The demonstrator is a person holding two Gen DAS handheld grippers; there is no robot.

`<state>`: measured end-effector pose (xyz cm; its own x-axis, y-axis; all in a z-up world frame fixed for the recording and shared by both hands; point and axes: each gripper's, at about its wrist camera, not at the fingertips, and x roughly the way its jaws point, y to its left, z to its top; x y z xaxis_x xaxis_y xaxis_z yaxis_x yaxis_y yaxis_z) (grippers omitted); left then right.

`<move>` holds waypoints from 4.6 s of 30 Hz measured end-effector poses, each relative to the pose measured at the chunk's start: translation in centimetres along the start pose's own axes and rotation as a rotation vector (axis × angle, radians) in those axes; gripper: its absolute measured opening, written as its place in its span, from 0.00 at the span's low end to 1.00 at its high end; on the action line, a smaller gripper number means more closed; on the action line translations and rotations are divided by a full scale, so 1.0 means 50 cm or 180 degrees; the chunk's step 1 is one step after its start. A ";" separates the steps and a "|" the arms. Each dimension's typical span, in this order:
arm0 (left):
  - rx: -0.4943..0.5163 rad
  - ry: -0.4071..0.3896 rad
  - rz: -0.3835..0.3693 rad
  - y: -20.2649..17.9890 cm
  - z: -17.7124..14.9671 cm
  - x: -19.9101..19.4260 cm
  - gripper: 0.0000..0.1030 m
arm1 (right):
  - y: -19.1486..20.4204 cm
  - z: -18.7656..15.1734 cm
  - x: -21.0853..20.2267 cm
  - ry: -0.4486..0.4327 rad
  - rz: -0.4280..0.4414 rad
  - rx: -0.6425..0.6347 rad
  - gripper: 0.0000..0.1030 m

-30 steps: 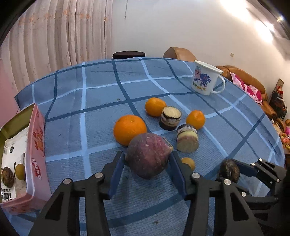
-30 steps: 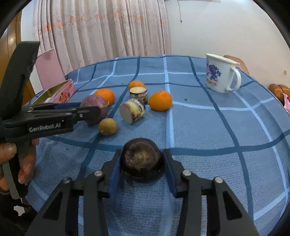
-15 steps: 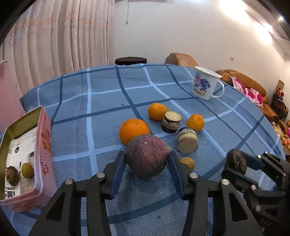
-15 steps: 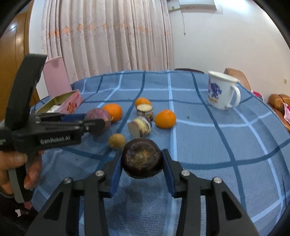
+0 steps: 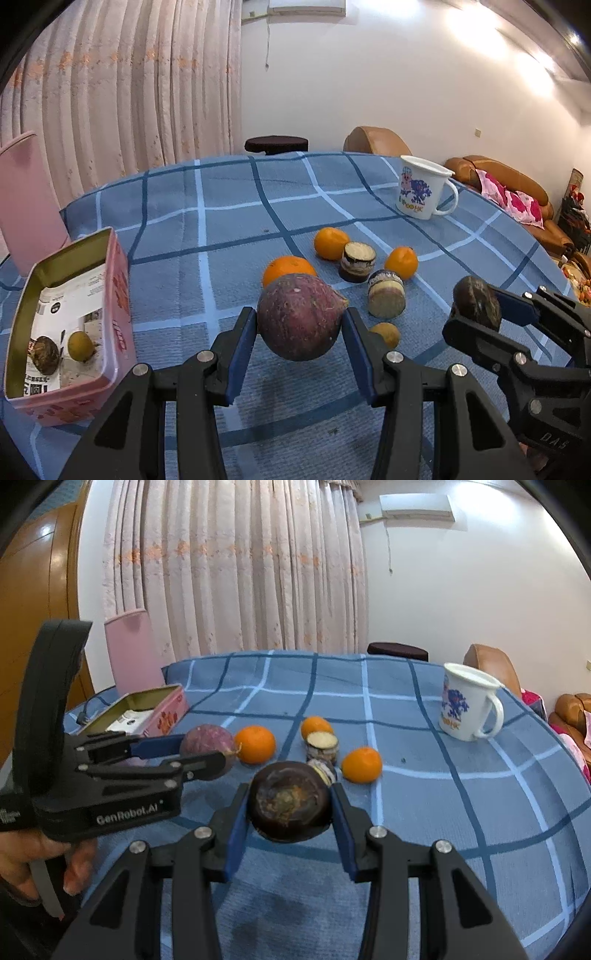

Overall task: Organize fruits
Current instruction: 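Carry the purple fruit with the left tool while the right tool carries the brown fruit, then open both tools to release the fruits into the pink tin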

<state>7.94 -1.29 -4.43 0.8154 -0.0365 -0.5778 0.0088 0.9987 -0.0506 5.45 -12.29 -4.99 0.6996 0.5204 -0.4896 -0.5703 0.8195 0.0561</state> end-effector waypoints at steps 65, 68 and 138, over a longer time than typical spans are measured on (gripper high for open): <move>-0.0619 -0.0215 0.0313 0.207 -0.004 -0.067 0.11 | 0.146 0.154 0.095 -0.0258 0.0366 -0.0434 0.44; -0.0563 -0.0199 0.0203 0.176 -0.004 -0.067 0.38 | 0.090 0.132 0.094 -0.0199 0.0264 -0.0198 0.44; -0.0848 -0.0279 0.1015 0.381 -0.019 -0.142 0.72 | 0.312 0.161 0.264 0.0361 0.1118 -0.0538 0.74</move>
<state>1.80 17.95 -2.06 0.7993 0.2877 -0.5276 -0.3925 0.9147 -0.0959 9.26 9.29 -3.56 0.4030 0.7242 -0.5596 -0.8356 0.5406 0.0979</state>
